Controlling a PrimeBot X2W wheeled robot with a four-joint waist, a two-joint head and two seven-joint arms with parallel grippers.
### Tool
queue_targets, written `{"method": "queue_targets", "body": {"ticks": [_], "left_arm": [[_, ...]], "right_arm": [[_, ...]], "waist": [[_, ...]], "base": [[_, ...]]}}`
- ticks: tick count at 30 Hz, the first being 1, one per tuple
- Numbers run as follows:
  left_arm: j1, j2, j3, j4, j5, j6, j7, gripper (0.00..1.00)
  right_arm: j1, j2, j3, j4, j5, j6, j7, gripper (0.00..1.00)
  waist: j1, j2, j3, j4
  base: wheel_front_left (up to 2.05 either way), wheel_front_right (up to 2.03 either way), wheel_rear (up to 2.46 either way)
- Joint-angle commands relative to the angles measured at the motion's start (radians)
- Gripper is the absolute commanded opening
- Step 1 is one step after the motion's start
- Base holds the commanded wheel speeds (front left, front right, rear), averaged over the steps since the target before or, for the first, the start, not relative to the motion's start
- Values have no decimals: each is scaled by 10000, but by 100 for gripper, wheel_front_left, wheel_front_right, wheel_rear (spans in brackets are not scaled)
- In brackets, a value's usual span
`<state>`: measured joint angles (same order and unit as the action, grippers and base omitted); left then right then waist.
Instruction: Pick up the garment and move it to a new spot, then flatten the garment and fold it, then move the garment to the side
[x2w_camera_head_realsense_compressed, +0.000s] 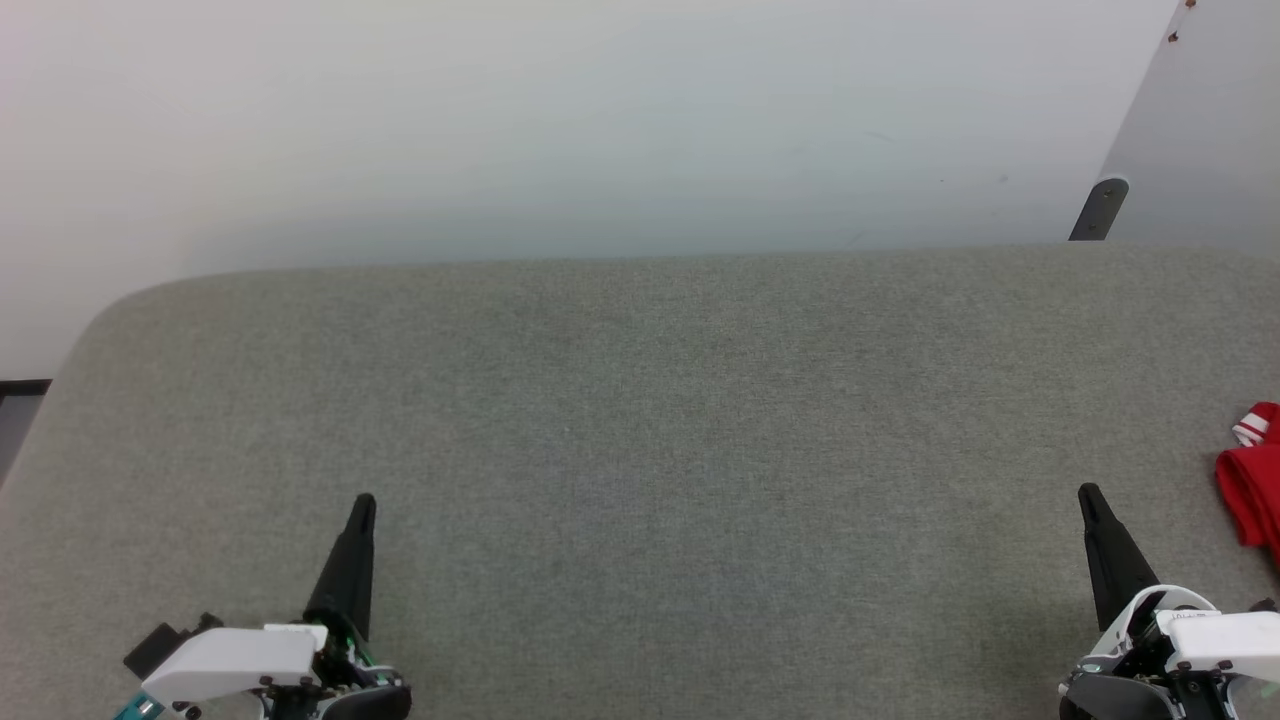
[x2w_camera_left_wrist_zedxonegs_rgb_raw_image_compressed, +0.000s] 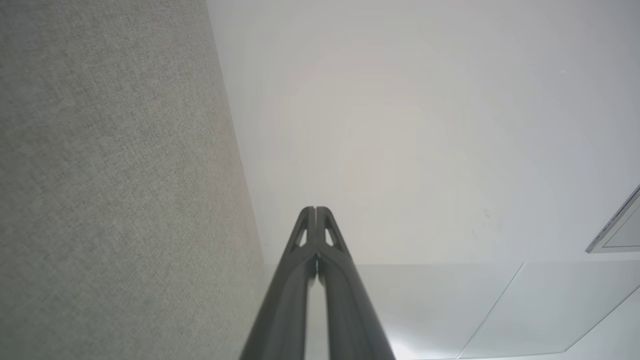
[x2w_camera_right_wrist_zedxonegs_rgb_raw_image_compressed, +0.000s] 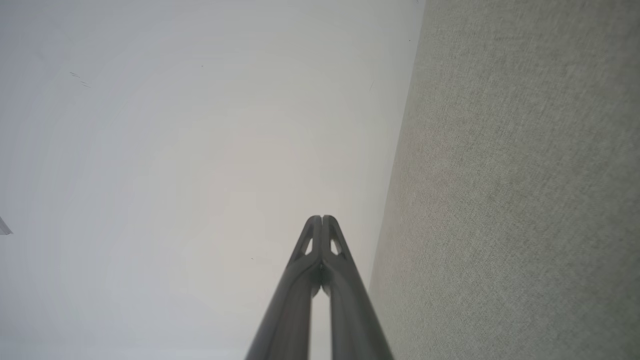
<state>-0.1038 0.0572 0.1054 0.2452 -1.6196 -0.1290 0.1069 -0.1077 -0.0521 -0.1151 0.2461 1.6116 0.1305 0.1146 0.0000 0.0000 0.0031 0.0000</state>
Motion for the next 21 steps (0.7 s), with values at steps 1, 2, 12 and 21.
{"method": "queue_targets", "body": {"ticks": [1, 2, 12, 21], "left_arm": [[-107, -22, 27, 15, 15, -32, 53, 0], [-107, -21, 28, 15, 15, -32, 54, 0], [-108, -29, 40, 14, 30, -32, 48, 0], [-109, -36, 50, 14, 42, -32, 59, 0]], "right_arm": [[-39, 42, 0, 2, 16, 4, 15, 0], [-39, 42, 0, 2, 15, 4, 17, 0], [-39, 43, -2, 2, 14, 4, 16, 0], [-39, 44, -1, 2, 13, 4, 17, 0]], "waist": [[0, 0, 0, 0], [0, 0, 0, 0], [0, 0, 0, 0], [0, 0, 0, 0]], "base": [[0, 0, 0], [0, 0, 0], [0, 0, 0], [0, 0, 0]]}}
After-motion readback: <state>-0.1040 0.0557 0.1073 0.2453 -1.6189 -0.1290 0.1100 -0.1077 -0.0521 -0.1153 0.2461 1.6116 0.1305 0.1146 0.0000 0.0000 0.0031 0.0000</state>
